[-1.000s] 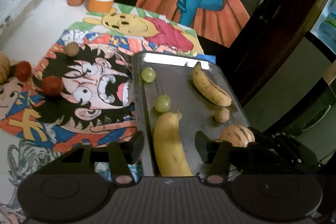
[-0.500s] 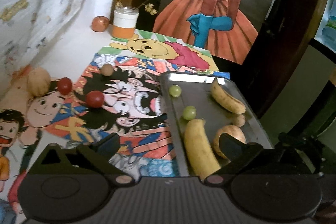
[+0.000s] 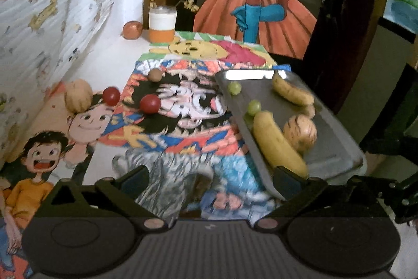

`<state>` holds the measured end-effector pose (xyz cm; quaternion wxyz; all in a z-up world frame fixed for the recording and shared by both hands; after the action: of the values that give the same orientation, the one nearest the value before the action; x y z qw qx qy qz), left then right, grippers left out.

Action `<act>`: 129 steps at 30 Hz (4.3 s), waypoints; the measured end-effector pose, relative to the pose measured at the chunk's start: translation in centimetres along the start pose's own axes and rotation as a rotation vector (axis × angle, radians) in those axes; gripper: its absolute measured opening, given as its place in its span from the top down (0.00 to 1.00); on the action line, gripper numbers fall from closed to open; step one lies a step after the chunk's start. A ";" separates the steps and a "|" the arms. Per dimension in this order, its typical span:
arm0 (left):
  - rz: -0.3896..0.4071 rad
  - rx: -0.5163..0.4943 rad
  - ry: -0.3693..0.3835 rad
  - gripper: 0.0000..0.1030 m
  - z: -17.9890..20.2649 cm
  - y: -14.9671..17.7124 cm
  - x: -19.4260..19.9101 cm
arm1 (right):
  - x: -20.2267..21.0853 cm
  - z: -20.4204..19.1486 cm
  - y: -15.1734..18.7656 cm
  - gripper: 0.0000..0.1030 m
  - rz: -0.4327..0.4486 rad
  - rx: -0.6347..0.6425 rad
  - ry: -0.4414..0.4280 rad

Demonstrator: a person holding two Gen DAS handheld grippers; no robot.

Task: Organize fruits
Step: 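Withdraw both tools from the tray back over the remaining fruit, then grasp a small brown round fruit with the right tool while the left tool grasps a red cherry tomato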

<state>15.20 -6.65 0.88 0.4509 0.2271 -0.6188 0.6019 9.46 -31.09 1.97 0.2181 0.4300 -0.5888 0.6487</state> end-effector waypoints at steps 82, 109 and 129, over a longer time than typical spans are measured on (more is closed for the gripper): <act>0.050 -0.256 -0.291 0.29 -11.0 -10.0 -7.6 | -24.4 -6.2 -28.0 0.40 -0.213 0.204 -0.288; -0.009 -0.373 -0.344 0.51 -10.4 -11.1 -10.7 | -25.8 -6.7 -27.6 0.70 -0.218 0.207 -0.298; -0.021 -0.220 -0.324 0.68 -11.6 -11.8 -10.7 | -24.6 -7.2 -26.2 0.71 -0.234 0.213 -0.369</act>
<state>33.52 -0.43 -3.14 0.3736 0.2769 -0.7430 0.4814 41.14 -13.17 -2.55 0.1341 0.6272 -0.4932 0.5878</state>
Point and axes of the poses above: each gripper's, at about its wrist camera, not at the fingertips, and x roughly against the way its jaws point, z to its right, y to its underside, the point moved 3 cm from there along -x, roughly the way its jaws point, and after that the axes turned 14 degrees about -z, right-handed, at the moved point
